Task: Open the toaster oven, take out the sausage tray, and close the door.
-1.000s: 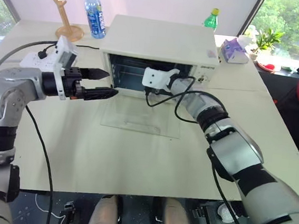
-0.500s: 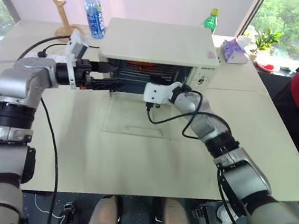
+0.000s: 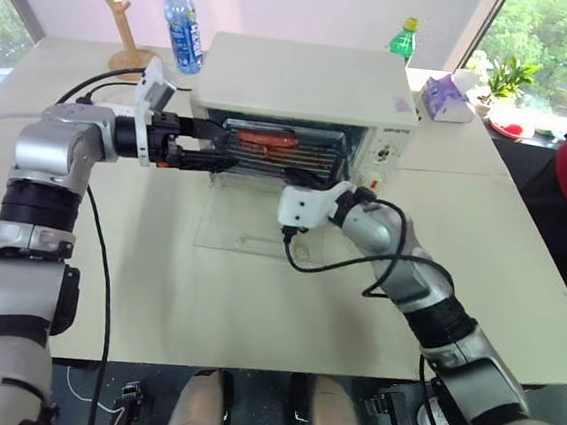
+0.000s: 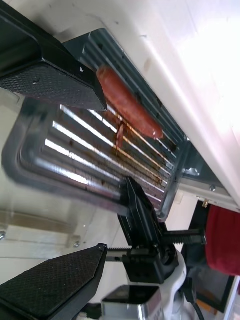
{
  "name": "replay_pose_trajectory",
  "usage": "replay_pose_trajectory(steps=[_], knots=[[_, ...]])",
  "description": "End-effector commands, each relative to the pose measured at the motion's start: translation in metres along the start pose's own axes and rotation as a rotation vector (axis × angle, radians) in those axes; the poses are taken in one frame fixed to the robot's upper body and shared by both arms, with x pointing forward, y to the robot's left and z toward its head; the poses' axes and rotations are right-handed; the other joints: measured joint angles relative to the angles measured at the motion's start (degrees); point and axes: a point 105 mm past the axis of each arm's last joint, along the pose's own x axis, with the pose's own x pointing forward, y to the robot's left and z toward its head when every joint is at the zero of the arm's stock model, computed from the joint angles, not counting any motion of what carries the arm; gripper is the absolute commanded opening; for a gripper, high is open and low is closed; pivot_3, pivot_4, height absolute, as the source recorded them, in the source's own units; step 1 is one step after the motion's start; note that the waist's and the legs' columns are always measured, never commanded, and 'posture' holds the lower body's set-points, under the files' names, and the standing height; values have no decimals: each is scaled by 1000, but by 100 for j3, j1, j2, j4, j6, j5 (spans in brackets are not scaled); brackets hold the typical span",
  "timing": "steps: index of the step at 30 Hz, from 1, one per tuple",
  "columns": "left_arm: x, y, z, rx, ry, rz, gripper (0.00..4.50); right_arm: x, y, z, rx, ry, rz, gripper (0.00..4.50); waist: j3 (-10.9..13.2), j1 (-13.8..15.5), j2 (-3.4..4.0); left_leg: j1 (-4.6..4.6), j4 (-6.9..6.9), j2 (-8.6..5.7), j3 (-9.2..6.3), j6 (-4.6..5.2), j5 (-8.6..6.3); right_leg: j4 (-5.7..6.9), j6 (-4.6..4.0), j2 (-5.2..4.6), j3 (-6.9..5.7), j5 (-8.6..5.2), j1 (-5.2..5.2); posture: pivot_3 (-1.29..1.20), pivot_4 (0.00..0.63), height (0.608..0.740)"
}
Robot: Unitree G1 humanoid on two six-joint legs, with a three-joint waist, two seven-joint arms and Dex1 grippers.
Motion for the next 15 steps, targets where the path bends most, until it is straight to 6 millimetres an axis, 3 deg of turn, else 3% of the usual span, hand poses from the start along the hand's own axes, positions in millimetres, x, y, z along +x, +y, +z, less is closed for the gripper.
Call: replay_pose_trajectory(steps=[1,7,12,15], knots=[[-18,-8,19,6,-52,5,4500,-15,5,-4,-10,-6,27,42,1,5,0,-1,0,0,0,0,0,-1,0,-1,0,0,0,0,150,722],[-40,-29,21,-40,-53,-14,4500,-31,8,-4,-60,-30,40,42,2,24,-2,-5,0,-7,-4,2,-1,-7,1,-8,0,-1,3,0,150,722],[-57,-34,12,-83,-39,42,4500,-44,9,-2,-74,-57,37,42,2,40,-3,-4,1,-10,-10,4,-3,-7,1,-10,-1,-1,6,0,150,722],[-57,-33,9,-104,-46,52,4500,-45,9,-3,-66,-59,42,42,2,62,-5,-4,2,-10,-9,4,-3,-7,1,-10,0,-1,7,0,150,722]])
